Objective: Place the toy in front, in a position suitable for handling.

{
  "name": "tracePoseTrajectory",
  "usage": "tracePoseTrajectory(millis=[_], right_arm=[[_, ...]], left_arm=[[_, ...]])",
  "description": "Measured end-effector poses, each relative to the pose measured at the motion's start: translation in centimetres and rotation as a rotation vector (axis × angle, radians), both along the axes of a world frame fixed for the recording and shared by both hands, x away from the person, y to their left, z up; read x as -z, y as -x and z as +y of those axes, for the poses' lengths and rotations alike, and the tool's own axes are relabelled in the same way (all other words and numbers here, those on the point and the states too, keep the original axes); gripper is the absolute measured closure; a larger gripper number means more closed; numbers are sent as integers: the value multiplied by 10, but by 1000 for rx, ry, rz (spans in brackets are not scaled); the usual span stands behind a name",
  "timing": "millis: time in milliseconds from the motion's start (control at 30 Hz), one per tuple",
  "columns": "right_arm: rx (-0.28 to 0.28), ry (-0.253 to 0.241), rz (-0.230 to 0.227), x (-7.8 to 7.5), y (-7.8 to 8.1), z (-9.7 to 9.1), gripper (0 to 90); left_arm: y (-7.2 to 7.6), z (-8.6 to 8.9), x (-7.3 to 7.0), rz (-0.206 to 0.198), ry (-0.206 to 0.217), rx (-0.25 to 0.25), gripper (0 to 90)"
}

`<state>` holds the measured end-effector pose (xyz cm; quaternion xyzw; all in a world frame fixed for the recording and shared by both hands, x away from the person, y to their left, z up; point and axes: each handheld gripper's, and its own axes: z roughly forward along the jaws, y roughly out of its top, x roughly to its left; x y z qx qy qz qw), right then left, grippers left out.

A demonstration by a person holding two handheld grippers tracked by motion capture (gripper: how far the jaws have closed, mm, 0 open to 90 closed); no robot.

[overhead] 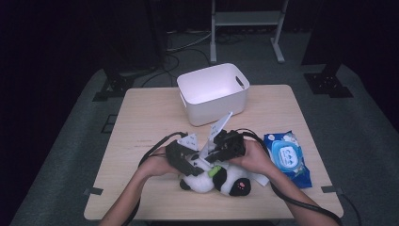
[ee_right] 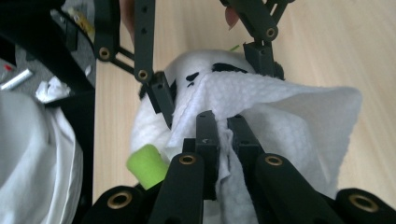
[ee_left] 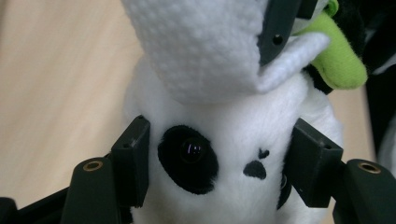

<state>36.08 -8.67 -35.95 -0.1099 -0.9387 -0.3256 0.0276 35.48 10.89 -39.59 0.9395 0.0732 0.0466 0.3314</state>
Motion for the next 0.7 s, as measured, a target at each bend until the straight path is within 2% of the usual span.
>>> tracePoseTrajectory(millis=[67, 133, 200, 267, 300, 367, 433, 567, 600, 700], right_arm=[[13, -24, -20, -5, -5, 2, 844], [34, -63, -31, -12, -9, 2, 844], [61, -54, -43, -17, -12, 0, 844], [84, -10, -50, -16, -15, -1, 844], [84, 22, -55, -12, -16, -2, 844], [83, 59, -32, -2, -15, -4, 845], [73, 59, -7, 6, -11, -6, 845], [58, 62, -19, 10, -7, -7, 845], [58, 66, -12, 9, -6, -7, 845], [58, 53, -27, 8, -3, -6, 845]], left_arm=[[0, 5, -1, -36, -12, -16, 326], [1, 8, -1, -46, -10, -20, 325], [5, 9, 1, -58, 3, -22, 321], [7, 10, 1, -60, 13, -20, 309], [8, 11, 2, -53, 27, -29, 302], [7, 12, 3, -29, 40, -38, 262], [7, 11, 3, -4, 62, -55, 194], [6, 13, 2, 37, 92, -65, 97], [6, 13, 2, 50, 108, -71, 93], [7, 13, 6, 54, 121, -78, 103]])
